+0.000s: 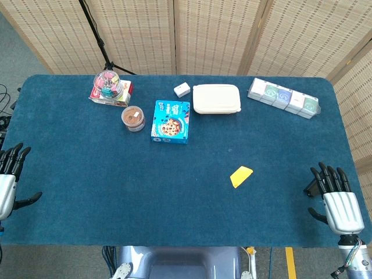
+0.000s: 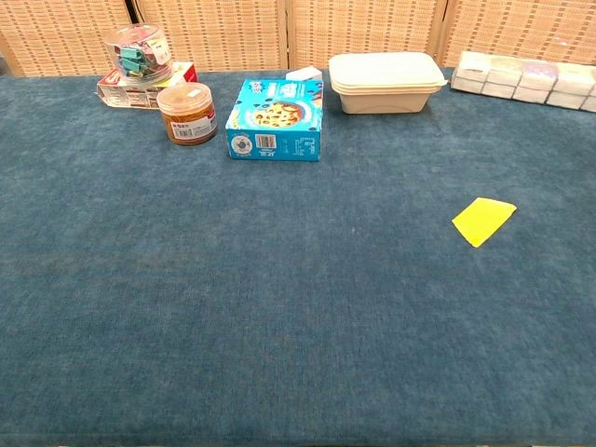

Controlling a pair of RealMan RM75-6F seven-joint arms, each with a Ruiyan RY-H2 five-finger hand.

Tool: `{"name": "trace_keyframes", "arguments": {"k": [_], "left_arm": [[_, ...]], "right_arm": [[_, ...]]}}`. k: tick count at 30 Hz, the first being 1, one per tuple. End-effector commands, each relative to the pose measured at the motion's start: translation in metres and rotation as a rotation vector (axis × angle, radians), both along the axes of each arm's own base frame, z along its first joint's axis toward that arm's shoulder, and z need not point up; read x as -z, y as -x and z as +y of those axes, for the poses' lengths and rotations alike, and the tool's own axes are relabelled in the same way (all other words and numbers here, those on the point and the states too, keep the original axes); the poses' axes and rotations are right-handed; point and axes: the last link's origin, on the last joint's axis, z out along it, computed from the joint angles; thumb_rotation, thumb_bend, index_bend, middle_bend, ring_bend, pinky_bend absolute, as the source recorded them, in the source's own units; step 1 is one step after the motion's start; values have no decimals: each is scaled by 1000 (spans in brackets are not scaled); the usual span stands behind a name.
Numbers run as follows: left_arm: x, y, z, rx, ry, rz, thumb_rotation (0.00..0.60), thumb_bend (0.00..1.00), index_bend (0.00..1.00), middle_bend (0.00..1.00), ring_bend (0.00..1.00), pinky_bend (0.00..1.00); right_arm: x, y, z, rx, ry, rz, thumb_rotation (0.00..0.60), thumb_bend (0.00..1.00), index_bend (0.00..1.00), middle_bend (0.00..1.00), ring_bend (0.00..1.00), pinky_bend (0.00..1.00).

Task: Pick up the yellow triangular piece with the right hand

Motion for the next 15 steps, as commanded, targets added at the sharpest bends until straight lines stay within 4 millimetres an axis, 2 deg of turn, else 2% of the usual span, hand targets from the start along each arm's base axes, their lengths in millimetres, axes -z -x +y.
{"name": "trace_keyframes", "arguments": {"k": [1, 7, 15], "left_arm": [[0, 0, 0, -1, 0, 0, 600, 0, 0, 0, 0, 0], [-2, 3, 1, -14, -3, -12, 600, 0, 0, 0, 0, 0], [-4, 5, 5, -24, -4, -23, 600, 0, 0, 0, 0, 0]], "right_arm": [[2, 0, 1, -2, -11, 4, 600, 0, 0, 0, 0, 0], [20, -3, -8, -23, -86, 0, 600, 0, 0, 0, 0, 0], [44, -34, -58, -125, -228, -33, 600, 0, 0, 0, 0, 0]]}}
